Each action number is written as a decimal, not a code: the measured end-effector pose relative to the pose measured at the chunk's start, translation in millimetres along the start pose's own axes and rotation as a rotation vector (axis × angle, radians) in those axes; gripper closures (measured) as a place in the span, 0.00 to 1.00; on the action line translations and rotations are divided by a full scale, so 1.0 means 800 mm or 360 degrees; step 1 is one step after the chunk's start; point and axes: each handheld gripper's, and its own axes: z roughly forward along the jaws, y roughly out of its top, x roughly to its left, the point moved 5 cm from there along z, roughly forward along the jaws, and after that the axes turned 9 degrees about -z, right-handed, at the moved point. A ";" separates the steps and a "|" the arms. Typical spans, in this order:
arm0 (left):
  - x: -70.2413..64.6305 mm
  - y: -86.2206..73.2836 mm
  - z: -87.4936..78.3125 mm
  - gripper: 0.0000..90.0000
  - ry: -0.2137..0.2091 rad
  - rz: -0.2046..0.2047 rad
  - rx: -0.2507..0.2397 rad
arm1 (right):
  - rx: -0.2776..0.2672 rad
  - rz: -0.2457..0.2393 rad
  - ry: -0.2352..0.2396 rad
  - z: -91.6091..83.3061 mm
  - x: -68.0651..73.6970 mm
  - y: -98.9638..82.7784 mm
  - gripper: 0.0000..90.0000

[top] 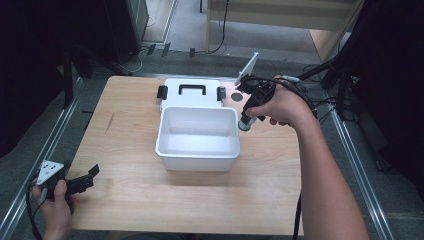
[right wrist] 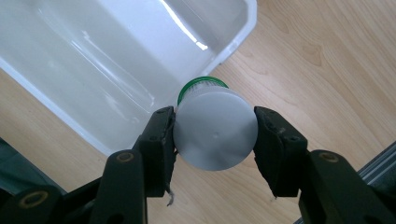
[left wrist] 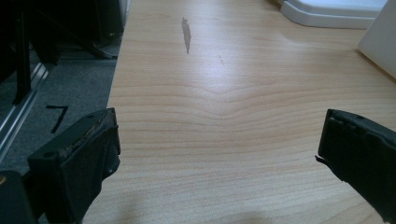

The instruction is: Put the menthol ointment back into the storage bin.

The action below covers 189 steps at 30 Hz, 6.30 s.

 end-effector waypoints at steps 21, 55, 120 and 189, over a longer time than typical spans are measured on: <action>0.001 0.000 0.000 0.00 -0.0002 -0.0001 0.0001 | 0.0008 -0.0135 0.0049 0.020 0.025 0.050 0.58; 0.000 0.000 0.000 0.00 -0.0001 0.0004 0.0003 | 0.0019 -0.0810 -0.0041 0.133 0.057 0.038 0.58; 0.001 0.000 0.000 0.00 -0.0019 -0.0013 0.0007 | 0.0136 -0.0902 -0.0155 0.141 0.067 0.037 0.41; 0.000 0.000 0.001 0.00 -0.0010 0.0002 0.0005 | -0.0104 -0.0235 -0.0022 0.105 0.005 -0.159 0.15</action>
